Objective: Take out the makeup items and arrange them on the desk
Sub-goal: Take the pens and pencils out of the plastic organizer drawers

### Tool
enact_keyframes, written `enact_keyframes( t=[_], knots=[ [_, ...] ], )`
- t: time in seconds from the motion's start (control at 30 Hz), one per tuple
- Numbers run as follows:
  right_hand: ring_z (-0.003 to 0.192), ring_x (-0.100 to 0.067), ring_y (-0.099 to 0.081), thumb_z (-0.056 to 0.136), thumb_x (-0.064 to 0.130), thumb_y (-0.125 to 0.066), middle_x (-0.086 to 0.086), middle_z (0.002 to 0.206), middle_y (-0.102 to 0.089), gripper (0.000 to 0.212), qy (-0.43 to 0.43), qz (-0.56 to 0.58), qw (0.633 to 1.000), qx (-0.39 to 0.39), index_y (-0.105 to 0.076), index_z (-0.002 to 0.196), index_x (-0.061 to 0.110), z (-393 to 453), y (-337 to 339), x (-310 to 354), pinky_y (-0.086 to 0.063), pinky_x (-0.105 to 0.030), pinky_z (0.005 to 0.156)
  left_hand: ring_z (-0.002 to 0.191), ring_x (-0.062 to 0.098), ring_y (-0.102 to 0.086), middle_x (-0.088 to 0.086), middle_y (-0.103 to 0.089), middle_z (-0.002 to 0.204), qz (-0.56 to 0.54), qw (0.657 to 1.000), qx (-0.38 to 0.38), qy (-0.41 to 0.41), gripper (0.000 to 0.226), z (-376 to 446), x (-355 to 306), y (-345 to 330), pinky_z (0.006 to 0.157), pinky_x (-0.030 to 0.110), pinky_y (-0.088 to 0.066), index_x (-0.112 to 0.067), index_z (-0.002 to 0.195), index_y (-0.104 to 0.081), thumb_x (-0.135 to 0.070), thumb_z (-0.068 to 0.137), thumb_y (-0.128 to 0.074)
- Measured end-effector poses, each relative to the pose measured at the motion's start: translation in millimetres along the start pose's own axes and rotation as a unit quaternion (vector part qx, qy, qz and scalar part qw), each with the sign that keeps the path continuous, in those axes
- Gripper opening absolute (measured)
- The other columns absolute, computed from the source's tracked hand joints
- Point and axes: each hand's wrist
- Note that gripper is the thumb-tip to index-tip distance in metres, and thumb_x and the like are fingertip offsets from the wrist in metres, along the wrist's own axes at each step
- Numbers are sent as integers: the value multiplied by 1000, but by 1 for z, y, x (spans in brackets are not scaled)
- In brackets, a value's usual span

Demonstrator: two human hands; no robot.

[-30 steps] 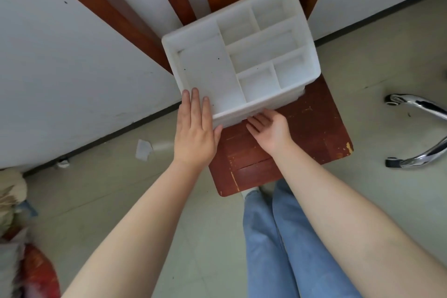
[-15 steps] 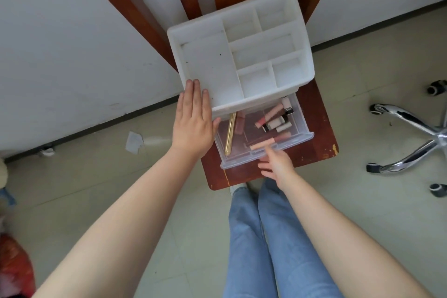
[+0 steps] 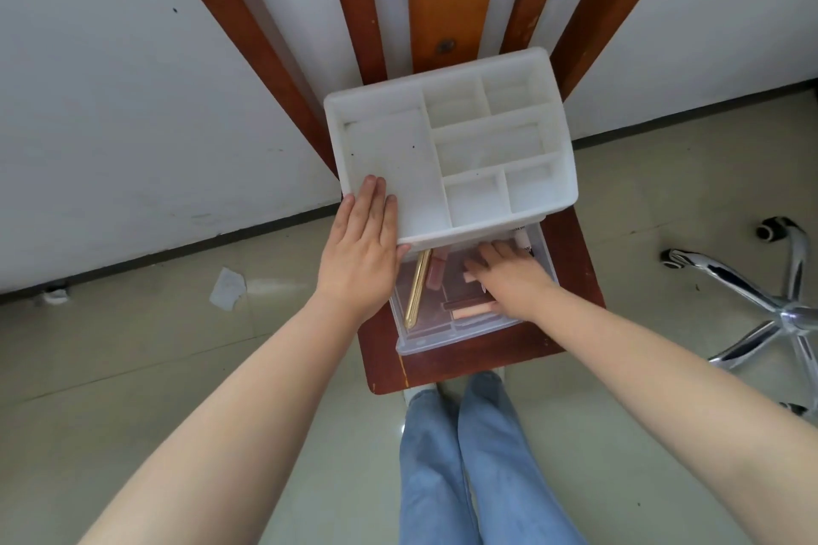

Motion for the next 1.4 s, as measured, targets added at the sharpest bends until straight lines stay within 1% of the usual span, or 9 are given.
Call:
enact_keyframes(
  t=[0.17,0.3,0.5,0.6,0.77,1.03,1.13,1.27,1.4],
  knots=[
    [125,-33,-34,77,17,-65,-16,139,-30,75,77,-92,993,11,-23,138,9,13,4,0,-39,-47,98,142,31,5,20,-5,153,-32,999,10,-6,62,0,2,-7,100,29,34,3,142,-10,-37,97,-23],
    [127,-35,-32,80,6,-57,-18,139,-32,67,18,-68,997,-18,-23,138,7,13,-2,1,-30,-51,105,131,24,27,18,-1,153,-40,999,-3,-2,62,-1,2,-12,96,27,38,1,143,-5,-38,97,-22],
    [88,-26,-64,67,17,-74,-10,97,-66,39,-27,-99,992,-67,-62,104,12,13,-3,5,-52,-34,77,129,36,-39,25,-45,135,4,1000,-12,-6,56,3,1,1,107,49,-13,9,126,-46,-35,92,-36],
    [81,-23,-64,59,19,-77,-7,89,-67,39,-22,-134,988,-66,-66,96,15,11,-4,1,-53,-30,69,142,32,-5,21,-14,151,-44,999,11,-4,61,1,2,-5,104,34,27,5,141,-19,-36,97,-30],
    [111,-34,-47,83,4,-50,-18,113,-54,33,14,-67,997,-22,-49,116,3,7,-12,-4,-43,-41,83,143,28,5,17,-5,154,-23,1000,10,-4,62,-2,1,-8,94,24,41,1,143,-10,-38,97,-20],
    [67,-27,-63,62,18,-77,-10,68,-65,22,149,-31,978,-143,-61,72,5,-9,10,0,-49,-34,75,132,43,-31,29,-38,139,-69,997,-18,2,52,-3,-4,6,111,47,-12,11,129,-40,-25,93,-45],
    [48,-17,-56,46,25,-85,0,53,-58,29,166,-16,960,-224,-62,60,14,-23,17,11,-48,-21,58,93,43,-64,28,-65,103,-100,983,-111,-107,40,-21,-12,1,85,48,-49,13,106,-60,-11,79,-43],
    [37,-19,-50,52,18,-83,-2,46,-52,28,100,92,949,-286,-56,55,11,-59,6,10,-40,-17,40,83,31,-63,15,-64,95,-178,975,77,-107,42,-49,-36,-5,56,31,-49,4,115,-57,-8,79,-39],
    [67,-25,-62,66,1,-67,-8,77,-63,22,-70,99,985,-123,-56,84,9,-76,-3,-15,-37,-27,48,114,32,-41,16,-43,124,-262,925,237,138,42,-35,-71,-28,89,39,-41,-2,129,-34,-17,91,-41]
  ],
)
Point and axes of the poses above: each hand's wrist, its own z-axis towards the middle knuckle, its own y-axis out of the back of the hand, x = y × z
